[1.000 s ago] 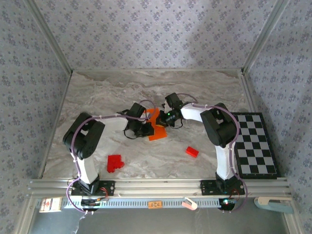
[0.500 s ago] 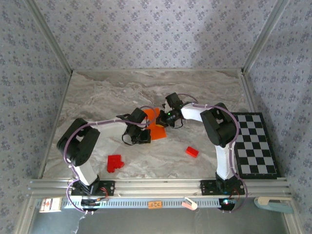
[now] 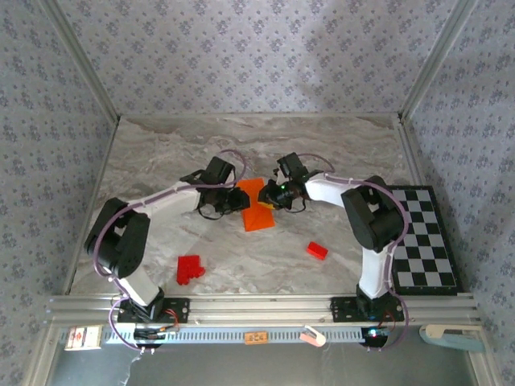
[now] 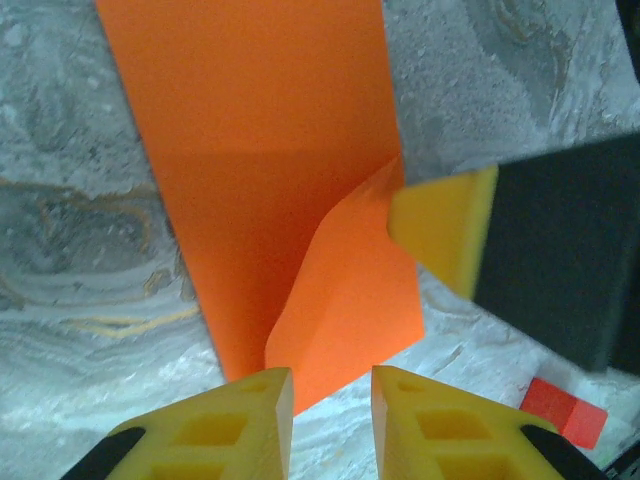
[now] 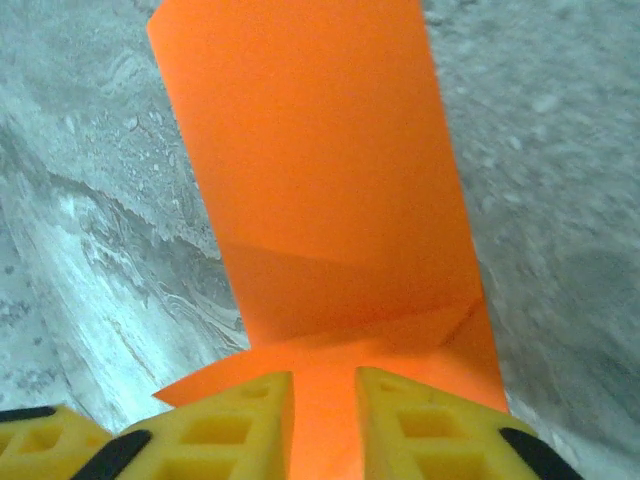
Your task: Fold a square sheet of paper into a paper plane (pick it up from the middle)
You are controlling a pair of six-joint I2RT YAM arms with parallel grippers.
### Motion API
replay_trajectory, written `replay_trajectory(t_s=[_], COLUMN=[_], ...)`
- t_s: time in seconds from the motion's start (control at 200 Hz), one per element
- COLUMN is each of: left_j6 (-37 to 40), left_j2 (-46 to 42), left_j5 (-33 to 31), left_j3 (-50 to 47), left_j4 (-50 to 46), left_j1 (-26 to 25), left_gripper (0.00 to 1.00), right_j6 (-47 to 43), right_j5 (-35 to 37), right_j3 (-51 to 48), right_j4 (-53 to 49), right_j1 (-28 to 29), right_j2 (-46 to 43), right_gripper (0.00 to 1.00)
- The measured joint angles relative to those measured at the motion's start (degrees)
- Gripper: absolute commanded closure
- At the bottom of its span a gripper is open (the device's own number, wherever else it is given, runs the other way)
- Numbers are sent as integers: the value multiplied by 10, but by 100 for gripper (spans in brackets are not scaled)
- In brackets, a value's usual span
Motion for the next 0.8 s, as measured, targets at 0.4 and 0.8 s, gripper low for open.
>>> replay_trajectory(t_s=[0.4,0.8], left_j6=[-31,-38], left_j2=[63,84], left_j5=[-8,-22], left_j3=[38,38], left_j4=[18,19], left_j1=[0,0], left_gripper=[84,92], right_j6=[42,56], right_j5=[44,45], right_j3=[-51,-52], right_j4=[7,16], right_j1=[-8,-7], right_j2=[-28,-28], right_gripper=[68,68])
